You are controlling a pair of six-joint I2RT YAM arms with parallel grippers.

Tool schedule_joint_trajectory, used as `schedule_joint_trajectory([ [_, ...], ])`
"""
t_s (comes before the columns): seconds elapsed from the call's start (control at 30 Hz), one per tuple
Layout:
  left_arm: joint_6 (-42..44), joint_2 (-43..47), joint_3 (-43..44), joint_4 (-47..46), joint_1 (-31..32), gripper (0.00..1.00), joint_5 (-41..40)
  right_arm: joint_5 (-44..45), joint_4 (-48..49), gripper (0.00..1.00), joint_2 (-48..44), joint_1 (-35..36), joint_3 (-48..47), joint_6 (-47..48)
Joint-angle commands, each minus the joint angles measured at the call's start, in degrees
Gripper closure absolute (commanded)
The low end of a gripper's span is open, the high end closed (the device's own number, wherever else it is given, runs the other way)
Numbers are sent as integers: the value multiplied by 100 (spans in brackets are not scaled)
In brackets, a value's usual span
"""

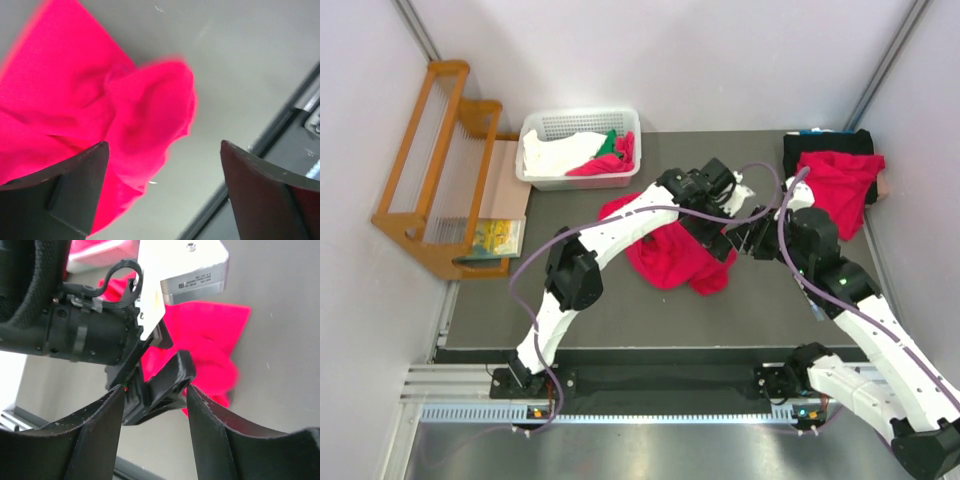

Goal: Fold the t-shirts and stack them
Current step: Move the tshirt to the center of the board, then flatten the tshirt out

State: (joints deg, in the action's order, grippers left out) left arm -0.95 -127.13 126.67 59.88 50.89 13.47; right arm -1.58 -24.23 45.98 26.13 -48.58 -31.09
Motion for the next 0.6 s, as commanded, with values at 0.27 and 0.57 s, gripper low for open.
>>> schedule_joint_trajectory([
  [0.27,25,1294,-1098,-379,-1792,1,595,404,-56,46,298,24,-205,-2],
  [0.57,288,1832,-3051,-1197,-3375,1,85,589,41,46,588,-11,181,68],
])
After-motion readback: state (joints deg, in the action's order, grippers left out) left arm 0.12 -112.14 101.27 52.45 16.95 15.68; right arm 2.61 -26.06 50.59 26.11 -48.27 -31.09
